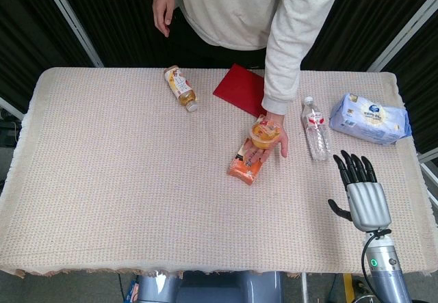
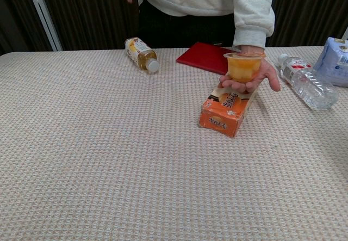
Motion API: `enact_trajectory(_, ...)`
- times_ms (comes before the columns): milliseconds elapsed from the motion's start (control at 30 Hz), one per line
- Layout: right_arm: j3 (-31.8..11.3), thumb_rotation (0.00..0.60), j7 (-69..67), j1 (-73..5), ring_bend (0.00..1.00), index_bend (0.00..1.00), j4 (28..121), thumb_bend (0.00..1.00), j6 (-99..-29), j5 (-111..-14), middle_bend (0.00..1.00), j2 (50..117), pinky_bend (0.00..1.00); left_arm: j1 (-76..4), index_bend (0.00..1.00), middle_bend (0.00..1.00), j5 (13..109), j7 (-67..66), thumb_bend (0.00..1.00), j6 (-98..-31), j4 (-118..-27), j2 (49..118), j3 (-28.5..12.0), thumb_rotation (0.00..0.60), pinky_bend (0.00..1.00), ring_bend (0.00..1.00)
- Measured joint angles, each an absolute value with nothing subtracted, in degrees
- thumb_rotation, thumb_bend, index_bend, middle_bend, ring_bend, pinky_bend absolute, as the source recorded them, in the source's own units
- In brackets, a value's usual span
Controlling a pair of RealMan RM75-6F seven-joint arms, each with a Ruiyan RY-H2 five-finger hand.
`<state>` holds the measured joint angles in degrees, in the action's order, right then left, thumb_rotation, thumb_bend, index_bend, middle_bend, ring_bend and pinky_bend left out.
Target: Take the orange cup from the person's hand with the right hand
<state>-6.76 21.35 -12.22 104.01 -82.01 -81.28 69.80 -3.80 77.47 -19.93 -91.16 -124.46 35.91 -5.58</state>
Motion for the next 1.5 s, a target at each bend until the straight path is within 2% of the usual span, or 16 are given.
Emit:
enact_trajectory(667,-6.7,0.6,21.5,-12.8,0.0,0.0,105.1,0.14,-80.5,-80.7,0.0,69.5,0.0,-3.8,0.0,0.0,77.0,-19.2,0.15,-91.3,-124.3,35.8,-5.9,0.6,0.0,0.0)
enact_trajectory(967,-9.7,0.6,23.6,-16.8,0.0,0.06,108.0,0.15,-75.6,-77.3,0.01,69.2,0.04,-4.1,0.0,0.0,76.2,-18.3,0.15,-90.7,-124.0,35.4,-6.1,0.6,0.0,0.0)
enact_trajectory(1133,-13.8,0.6,29.0,-22.4,0.0,0.11,109.6,0.17,-70.5,-71.3,0.09,69.3,0.11,-4.2,0.0,0.0,75.8,-18.1,0.15,-90.5,-123.9,35.4,-6.2,0.6,0.0,0.0)
enact_trajectory(1500,-22.2,0.6,43.2,-37.7,0.0,0.1,107.1,0.17,-63.3,-46.5,0.06,74.8,0.12,-4.8,0.0,0.0,74.2,-17.9,0.15,-89.0,-123.4,35.4,-6.4,0.6,0.0,0.0)
